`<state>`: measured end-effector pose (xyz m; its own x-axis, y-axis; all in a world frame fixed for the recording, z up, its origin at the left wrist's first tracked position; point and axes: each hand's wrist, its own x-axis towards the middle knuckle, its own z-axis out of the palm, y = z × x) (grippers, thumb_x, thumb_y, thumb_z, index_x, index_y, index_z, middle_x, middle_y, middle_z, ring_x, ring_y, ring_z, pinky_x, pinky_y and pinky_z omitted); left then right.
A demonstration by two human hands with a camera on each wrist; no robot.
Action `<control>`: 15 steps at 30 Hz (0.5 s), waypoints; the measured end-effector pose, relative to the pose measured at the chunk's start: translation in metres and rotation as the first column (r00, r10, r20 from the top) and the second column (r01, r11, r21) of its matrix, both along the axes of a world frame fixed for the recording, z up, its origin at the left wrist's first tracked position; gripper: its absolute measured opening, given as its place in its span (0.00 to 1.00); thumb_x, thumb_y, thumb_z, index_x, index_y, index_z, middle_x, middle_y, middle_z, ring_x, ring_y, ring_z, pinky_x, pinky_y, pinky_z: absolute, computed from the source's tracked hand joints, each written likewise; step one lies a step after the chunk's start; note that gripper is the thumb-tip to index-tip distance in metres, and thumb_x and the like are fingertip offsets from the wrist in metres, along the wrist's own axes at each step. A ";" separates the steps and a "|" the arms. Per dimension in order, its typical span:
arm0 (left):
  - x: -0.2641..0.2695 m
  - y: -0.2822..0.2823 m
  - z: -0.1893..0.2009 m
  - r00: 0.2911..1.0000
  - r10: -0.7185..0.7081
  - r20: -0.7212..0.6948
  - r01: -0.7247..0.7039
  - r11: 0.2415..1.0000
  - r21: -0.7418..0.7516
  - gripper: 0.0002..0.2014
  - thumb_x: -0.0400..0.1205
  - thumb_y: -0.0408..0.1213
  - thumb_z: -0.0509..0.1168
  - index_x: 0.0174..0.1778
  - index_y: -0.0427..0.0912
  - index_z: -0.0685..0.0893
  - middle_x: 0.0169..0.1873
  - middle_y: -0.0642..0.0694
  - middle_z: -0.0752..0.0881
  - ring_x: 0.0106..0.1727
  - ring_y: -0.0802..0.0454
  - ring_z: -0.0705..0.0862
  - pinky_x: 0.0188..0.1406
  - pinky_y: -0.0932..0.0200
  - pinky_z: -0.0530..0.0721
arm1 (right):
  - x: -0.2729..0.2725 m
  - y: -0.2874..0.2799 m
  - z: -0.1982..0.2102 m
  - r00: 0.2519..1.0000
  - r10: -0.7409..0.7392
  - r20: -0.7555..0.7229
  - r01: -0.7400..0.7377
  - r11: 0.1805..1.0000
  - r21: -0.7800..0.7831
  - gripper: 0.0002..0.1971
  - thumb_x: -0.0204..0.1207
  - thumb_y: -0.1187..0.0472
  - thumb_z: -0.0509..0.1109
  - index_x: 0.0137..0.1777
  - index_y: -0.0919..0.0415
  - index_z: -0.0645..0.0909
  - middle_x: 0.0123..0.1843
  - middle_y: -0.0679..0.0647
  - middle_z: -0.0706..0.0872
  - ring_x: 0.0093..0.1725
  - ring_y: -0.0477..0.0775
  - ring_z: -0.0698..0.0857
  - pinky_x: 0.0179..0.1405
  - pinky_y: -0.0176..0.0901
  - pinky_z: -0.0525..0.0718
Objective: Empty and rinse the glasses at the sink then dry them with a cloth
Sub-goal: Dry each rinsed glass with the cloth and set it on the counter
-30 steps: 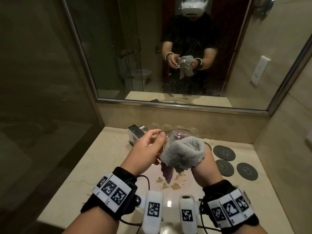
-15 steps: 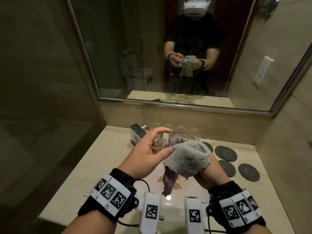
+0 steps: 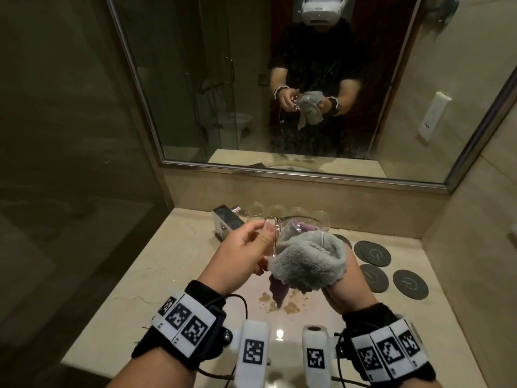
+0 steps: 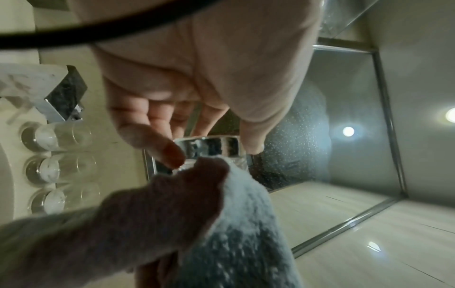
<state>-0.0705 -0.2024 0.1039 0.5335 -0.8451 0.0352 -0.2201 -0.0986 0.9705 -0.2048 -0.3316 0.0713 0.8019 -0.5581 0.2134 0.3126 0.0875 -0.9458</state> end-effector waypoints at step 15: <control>-0.004 0.009 0.003 0.987 -0.052 0.154 0.056 0.998 -0.020 0.24 0.80 0.44 0.70 0.71 0.65 0.72 0.55 0.63 0.78 0.43 0.72 0.81 0.43 0.69 0.82 | -0.001 0.007 -0.001 0.997 0.026 0.073 -0.039 0.983 0.182 0.18 0.66 0.48 0.81 0.47 0.63 0.89 0.44 0.64 0.89 0.42 0.65 0.84 0.36 0.52 0.82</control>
<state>-0.0746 -0.1932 0.1070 0.4737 -0.8704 0.1341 -0.3710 -0.0592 0.9267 -0.2060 -0.3242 0.0702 0.8070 -0.5665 0.1669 0.3720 0.2681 -0.8887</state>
